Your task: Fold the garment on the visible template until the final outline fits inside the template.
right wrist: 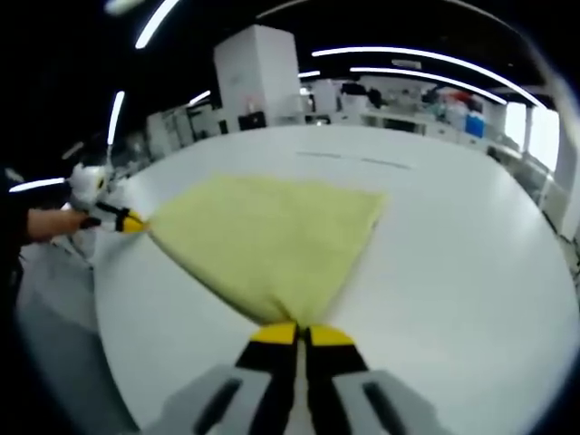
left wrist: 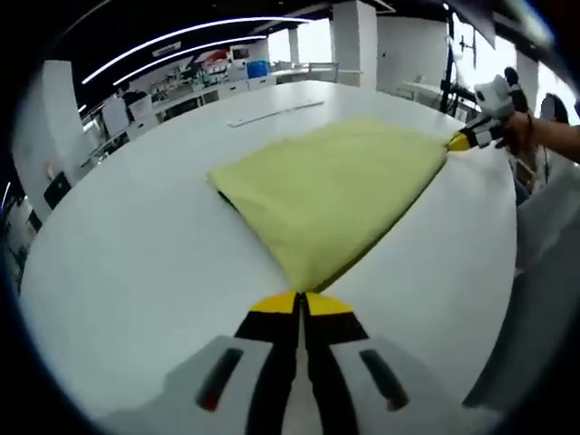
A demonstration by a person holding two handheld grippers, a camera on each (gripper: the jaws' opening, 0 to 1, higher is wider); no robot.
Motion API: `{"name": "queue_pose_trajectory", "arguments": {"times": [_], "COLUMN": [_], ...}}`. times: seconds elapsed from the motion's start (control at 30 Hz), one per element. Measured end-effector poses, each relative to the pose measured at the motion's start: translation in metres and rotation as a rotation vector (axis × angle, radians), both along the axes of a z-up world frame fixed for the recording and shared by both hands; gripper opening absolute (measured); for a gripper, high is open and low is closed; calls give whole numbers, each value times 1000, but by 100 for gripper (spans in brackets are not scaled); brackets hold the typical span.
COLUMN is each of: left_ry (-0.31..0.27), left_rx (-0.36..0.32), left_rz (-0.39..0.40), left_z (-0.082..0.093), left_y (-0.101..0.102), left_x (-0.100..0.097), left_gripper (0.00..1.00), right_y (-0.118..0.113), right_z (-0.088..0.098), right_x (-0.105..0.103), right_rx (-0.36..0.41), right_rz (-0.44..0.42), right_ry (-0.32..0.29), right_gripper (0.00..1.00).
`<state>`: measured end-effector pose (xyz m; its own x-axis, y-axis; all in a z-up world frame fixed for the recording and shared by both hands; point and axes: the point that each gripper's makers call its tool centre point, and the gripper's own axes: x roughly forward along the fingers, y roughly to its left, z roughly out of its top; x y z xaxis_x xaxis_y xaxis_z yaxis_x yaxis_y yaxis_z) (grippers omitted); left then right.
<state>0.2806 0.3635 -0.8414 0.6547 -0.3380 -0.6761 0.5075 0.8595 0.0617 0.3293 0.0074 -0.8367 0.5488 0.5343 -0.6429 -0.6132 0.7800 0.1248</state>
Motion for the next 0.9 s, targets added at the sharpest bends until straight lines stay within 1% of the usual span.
{"name": "queue_pose_trajectory", "arguments": {"times": [0.07, 0.33, 0.4, 0.57, 0.63, 0.67, 0.7, 0.77, 0.8, 0.9], "left_ry": [-5, 1, 1, 0, 2, 8, 7, 8, 13, 20], "left_rx": [10, 14, 15, 18, 7, -13, -5, 27, 26, 3], "left_rz": [-2, -5, -6, -1, 3, 17, 14, -4, -3, 4], "left_z": [0, 1, 3, 2, 2, 1, 1, 0, 0, -1], "left_y": [0, -1, -4, -1, -2, -3, -2, -3, -4, -4], "left_x": [-2, -10, -13, -11, -11, -11, -11, -13, -14, -14], "left_gripper": [0, 0, 0, 0, 0, 0, 0, 0, 0, 8], "right_y": [0, 0, 0, 0, 0, -1, -2, -2, -2, -3], "right_z": [0, 1, 0, -2, -3, -6, -7, -5, -4, -5], "right_x": [-3, -13, -15, -18, -20, -20, -22, -21, -21, -21], "right_rx": [1, 1, 2, -9, -18, -24, -23, -18, -19, -25], "right_rz": [1, 6, 2, 3, 2, -1, -2, -19, -19, -20], "right_ry": [6, 14, 17, 24, 33, 54, 71, 59, 58, 58], "right_gripper": [0, 0, 0, 0, 0, 0, 0, 1, 2, 6]}}
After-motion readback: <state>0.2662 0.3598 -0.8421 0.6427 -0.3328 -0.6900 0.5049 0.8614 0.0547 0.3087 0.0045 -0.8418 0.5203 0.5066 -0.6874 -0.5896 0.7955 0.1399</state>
